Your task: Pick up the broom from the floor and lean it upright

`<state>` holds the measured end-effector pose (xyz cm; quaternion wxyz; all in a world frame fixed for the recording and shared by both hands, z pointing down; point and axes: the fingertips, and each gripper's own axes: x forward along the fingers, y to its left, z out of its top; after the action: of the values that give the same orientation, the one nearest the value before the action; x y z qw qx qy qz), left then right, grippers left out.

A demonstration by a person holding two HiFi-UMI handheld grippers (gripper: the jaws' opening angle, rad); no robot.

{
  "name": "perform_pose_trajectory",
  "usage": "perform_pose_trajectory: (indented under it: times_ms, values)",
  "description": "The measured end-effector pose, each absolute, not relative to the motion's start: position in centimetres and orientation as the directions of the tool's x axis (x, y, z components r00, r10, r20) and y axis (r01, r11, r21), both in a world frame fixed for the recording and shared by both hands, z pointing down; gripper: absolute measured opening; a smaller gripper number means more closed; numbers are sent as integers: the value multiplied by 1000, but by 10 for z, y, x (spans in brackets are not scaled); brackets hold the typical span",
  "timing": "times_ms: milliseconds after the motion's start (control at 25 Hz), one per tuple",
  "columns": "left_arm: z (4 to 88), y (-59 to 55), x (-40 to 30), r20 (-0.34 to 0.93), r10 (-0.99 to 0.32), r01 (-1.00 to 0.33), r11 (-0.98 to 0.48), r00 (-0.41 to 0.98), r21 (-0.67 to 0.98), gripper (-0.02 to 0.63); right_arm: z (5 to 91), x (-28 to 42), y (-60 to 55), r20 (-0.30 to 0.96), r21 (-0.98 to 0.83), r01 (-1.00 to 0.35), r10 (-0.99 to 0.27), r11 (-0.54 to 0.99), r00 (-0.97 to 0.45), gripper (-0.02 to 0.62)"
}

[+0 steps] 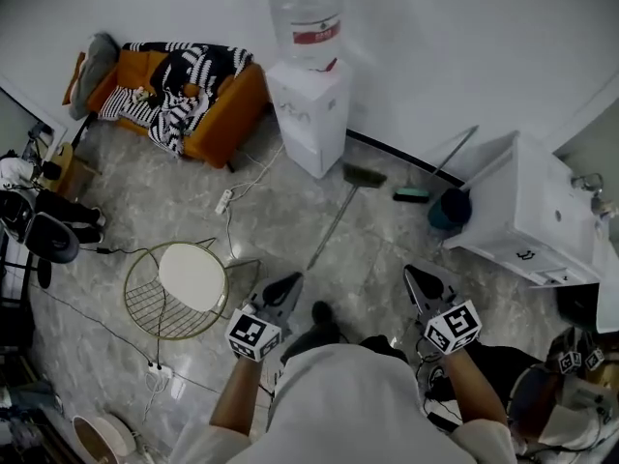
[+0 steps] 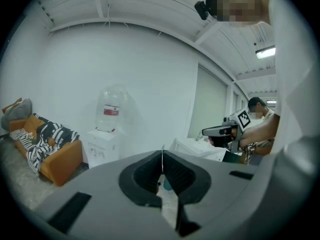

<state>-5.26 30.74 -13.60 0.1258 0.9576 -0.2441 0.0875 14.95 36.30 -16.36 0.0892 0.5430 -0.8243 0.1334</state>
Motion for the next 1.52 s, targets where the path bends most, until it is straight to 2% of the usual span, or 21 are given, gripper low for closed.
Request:
perform_pose_trajectory:
  times_ms: [640,880,1200,1520]
  values:
    - [-113,218,-59,234,-399,-452,-855,887,254,11,-145,129,271,358,-111,-922,-850,372,-386,-2]
    - [-112,198,-37,173,-370,-407,-863,913,301,11,-130,142,234,362,-133,-901,-826,412,-431,-2]
    - [-79,143,-1,230,-452,-505,-805,862,312,9,-88,167,159,410,-154,-841,-741,519,-532,-2]
    - [0,93,12,303,-487,-570,-745,819,345,11,-11,177,91,466,-145,-780,-653,609,-597,-2]
